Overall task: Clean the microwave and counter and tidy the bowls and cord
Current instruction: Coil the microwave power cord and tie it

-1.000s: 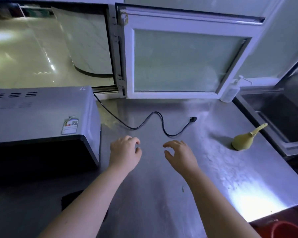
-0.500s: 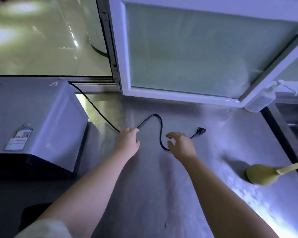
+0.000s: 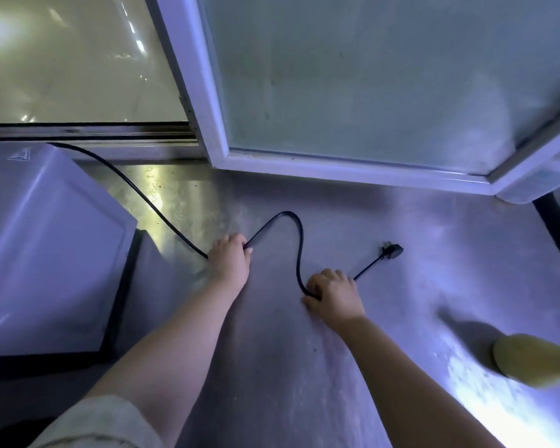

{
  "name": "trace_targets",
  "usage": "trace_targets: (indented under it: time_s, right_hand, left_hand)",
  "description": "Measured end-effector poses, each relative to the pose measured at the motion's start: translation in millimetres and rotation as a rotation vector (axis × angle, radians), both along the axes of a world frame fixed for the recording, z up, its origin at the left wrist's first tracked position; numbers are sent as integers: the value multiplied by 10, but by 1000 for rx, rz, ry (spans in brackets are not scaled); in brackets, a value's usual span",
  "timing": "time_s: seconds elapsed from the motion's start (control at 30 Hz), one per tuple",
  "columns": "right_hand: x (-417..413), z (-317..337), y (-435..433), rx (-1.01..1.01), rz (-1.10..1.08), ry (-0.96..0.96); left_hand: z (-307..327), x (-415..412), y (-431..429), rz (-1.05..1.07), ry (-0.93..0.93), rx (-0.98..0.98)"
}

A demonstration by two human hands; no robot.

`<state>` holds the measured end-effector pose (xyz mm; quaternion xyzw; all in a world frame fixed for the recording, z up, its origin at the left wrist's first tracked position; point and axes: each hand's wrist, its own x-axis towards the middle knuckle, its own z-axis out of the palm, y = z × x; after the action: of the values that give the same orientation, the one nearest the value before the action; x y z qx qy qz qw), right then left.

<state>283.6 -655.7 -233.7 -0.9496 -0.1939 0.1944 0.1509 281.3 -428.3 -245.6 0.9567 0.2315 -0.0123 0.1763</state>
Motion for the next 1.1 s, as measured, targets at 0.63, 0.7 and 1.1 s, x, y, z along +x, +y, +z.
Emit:
trace_targets:
  time_s: [0.63,0.7,1.1]
  right_hand:
    - [-391,1084,289,617,-214,-191]
    - [-562,1321,366,728,-269,-131]
    - [-1412,2083,910,1048,-349,71]
  left_hand:
    - [1352,-770,109,54,-368,-905]
    - [1558,-914,132,50,-428,-1112]
    - [2271,-1494,207,-76,-450,-1715]
